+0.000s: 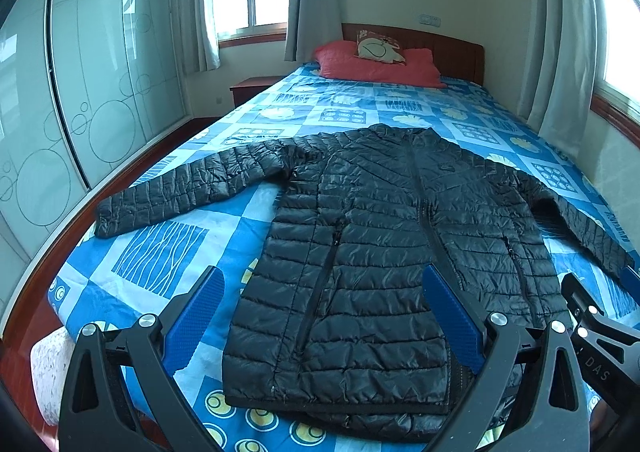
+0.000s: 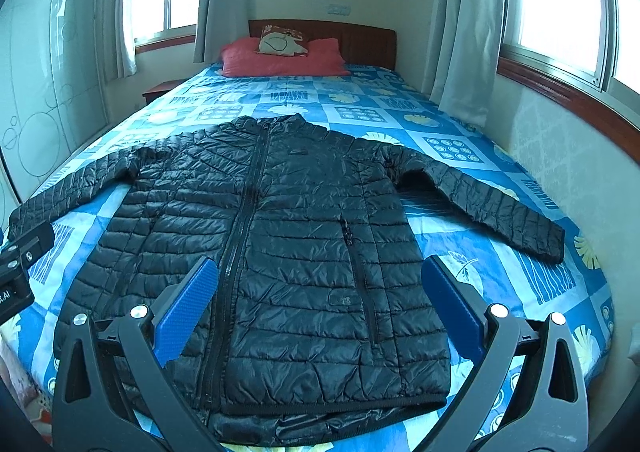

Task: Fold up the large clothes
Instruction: 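Grasp a jacket sleeve with the right tool and lift it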

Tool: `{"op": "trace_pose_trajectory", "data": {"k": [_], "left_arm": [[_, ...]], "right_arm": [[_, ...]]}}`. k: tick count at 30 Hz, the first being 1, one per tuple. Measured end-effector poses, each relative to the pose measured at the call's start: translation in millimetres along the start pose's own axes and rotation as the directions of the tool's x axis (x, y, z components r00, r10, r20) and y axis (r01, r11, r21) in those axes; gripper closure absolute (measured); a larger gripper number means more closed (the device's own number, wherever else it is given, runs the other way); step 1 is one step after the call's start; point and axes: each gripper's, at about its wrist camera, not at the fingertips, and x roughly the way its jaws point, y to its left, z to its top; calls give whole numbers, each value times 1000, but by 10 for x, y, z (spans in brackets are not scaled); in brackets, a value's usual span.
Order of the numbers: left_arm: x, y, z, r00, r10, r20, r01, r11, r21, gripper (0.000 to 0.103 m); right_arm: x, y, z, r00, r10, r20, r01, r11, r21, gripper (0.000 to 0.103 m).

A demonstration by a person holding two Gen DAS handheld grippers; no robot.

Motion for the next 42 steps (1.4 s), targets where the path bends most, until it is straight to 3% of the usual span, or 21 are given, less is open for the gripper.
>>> {"op": "trace_pose_trajectory", "data": {"k": [20, 23, 26, 28, 29, 30, 32, 36, 38, 42], "left_arm": [[199, -17, -111, 999, 6, -54, -6, 1000, 8, 5], [321, 37, -114, 996, -6, -87, 6, 1000, 3, 5], [490, 161, -102, 995, 37, -93, -38, 999, -12, 5], [635, 304, -88, 991, 79, -104, -83, 996, -35, 5], [706, 388, -86, 989, 101, -108, -107, 993, -50, 5], [793, 494, -80, 985, 128, -115, -137, 988, -69, 5], [946, 701, -89, 976, 177, -127, -189, 977, -99, 5], [1298, 1178, -125, 945, 271, -181, -301, 939, -167, 5], [1404, 1368, -155, 931, 302, -205, -341, 920, -195, 5], [1677, 1721, -226, 895, 362, -262, -424, 872, -243, 5]], "right_arm": [[180, -77, -123, 998, 33, -50, -32, 999, 33, 2], [273, -233, -113, 996, 64, -66, -58, 995, 84, 2], [388, -570, -95, 994, 87, -67, -73, 979, 192, 2], [464, -843, -89, 996, 74, -58, -56, 961, 270, 8], [543, -1051, -84, 996, 54, -72, -28, 946, 322, 28], [602, -1202, -87, 995, 45, -85, -12, 934, 357, 41], [723, -1579, -106, 995, 36, -88, 8, 893, 450, 41], [905, -2488, -213, 998, -40, -52, 64, 749, 659, 35], [1030, -2969, -339, 999, -38, -21, 41, 637, 770, 35], [1272, -3651, -568, 996, -84, -6, 44, 459, 887, 35]]}}
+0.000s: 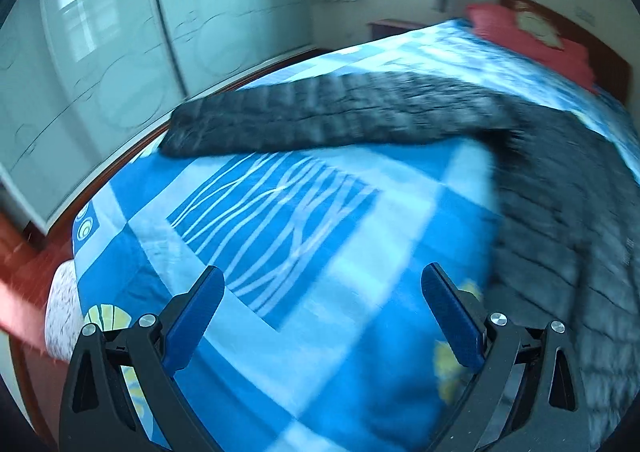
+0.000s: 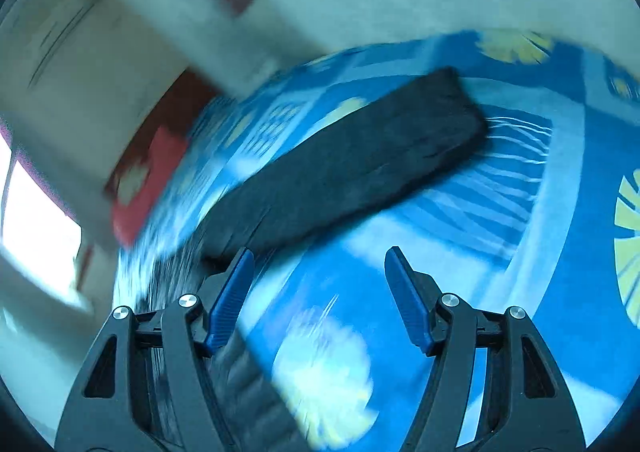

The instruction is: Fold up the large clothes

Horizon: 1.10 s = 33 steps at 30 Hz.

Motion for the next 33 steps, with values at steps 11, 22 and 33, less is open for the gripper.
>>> {"op": "trace_pose_trajectory", "data": {"k": [11, 22, 33], "left_arm": [[572, 240, -14, 993, 79, -87, -90, 987, -134, 5], [607, 214, -97, 994, 97, -51, -103, 985, -137, 4], [637, 179, -105, 993, 116, -31, -119, 985, -126, 4]], "right_arm": [[699, -866, 434, 996, -17, 82, -5, 967, 256, 34], [941, -884, 655, 981, -79, 175, 45, 980, 193, 82], [630, 667, 441, 962, 98, 253, -30, 966, -258, 97]]}}
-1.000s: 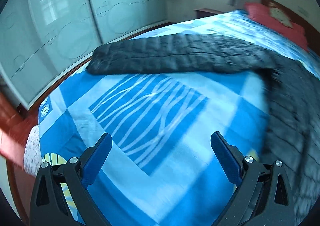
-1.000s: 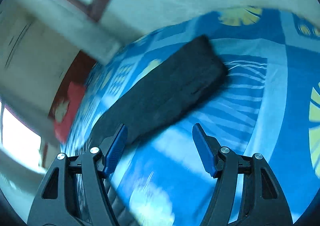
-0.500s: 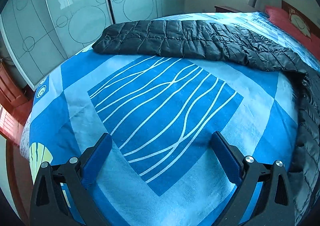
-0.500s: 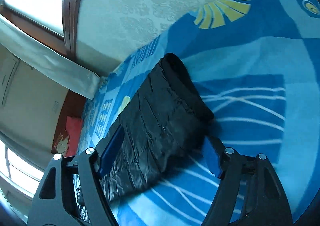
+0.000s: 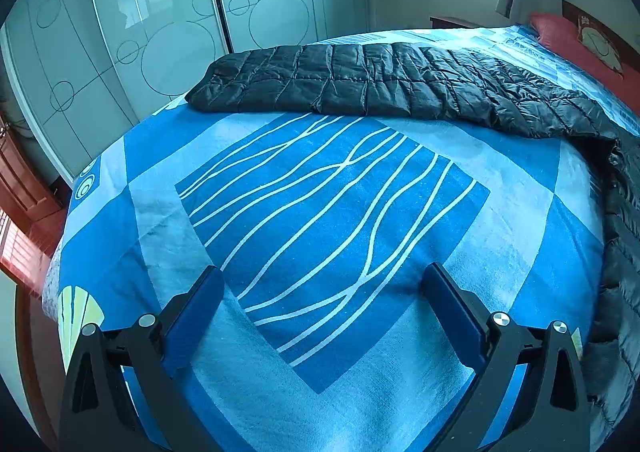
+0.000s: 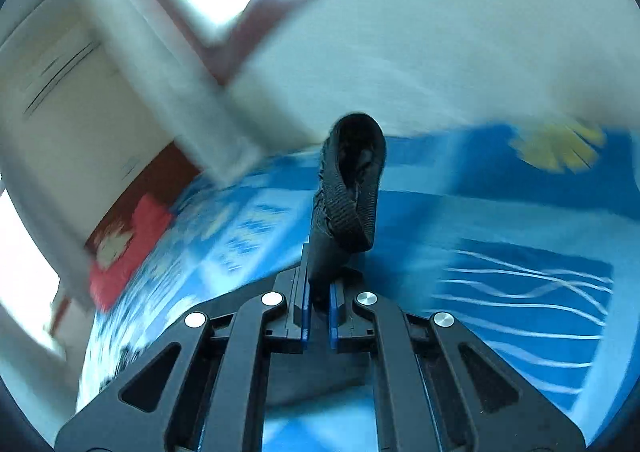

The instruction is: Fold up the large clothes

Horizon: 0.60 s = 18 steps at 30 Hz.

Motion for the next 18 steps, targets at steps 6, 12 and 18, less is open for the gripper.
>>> {"op": "trace_pose_trajectory", "data": {"k": [6, 12, 18], "left_arm": [[7, 2, -3, 1000, 2, 2, -2, 1000, 2, 4], [11, 20, -6, 1000, -8, 5, 8, 1000, -6, 4], [16, 21, -12, 1000, -11, 11, 11, 1000, -10, 4]], "right_arm": [[179, 1352, -450, 974, 184, -131, -207, 960, -189, 97], [284, 2528, -1248, 917, 272, -291, -360, 880, -310, 97], [184, 3485, -2149, 852, 300, -430, -478, 782, -401, 97]]}}
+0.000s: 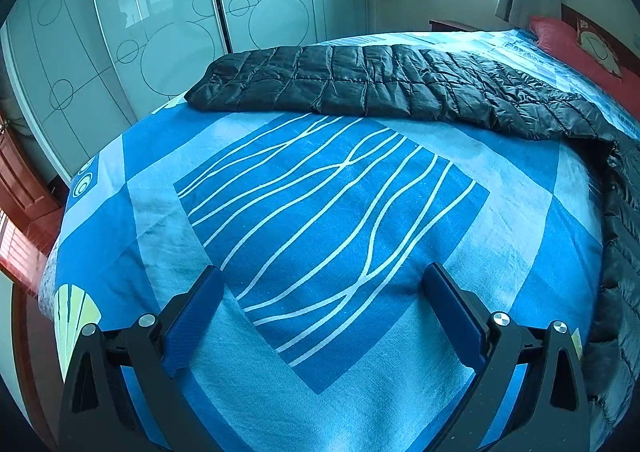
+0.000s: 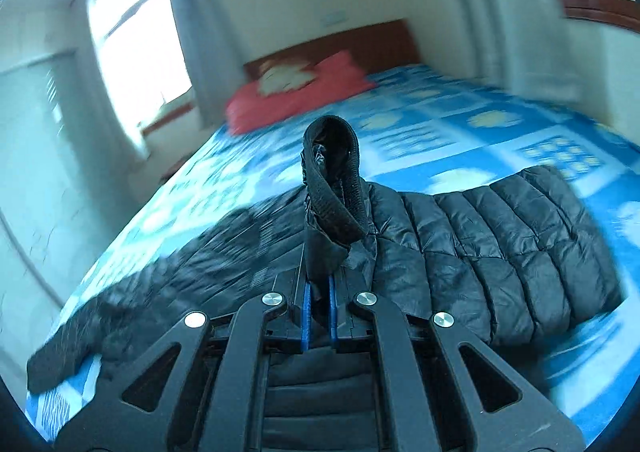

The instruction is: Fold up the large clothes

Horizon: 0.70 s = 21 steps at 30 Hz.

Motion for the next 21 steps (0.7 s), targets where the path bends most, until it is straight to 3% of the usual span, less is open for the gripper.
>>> {"op": "trace_pose_trajectory", "data": {"k": [9, 14, 21], "left_arm": [[6, 1, -3, 1000, -4, 3, 4, 1000, -3, 4], [6, 1, -5, 1000, -6, 3, 6, 1000, -4, 4], [8, -2, -5, 1000, -5, 3, 5, 1000, -4, 4]], "right_arm": [[574, 1007, -408, 984, 97, -146, -113, 987, -110, 97], [788, 1251, -619, 963, 133, -233, -169, 975, -144, 97], [1069, 1587, -875, 918, 165, -362, -238, 957, -165, 96]]}}
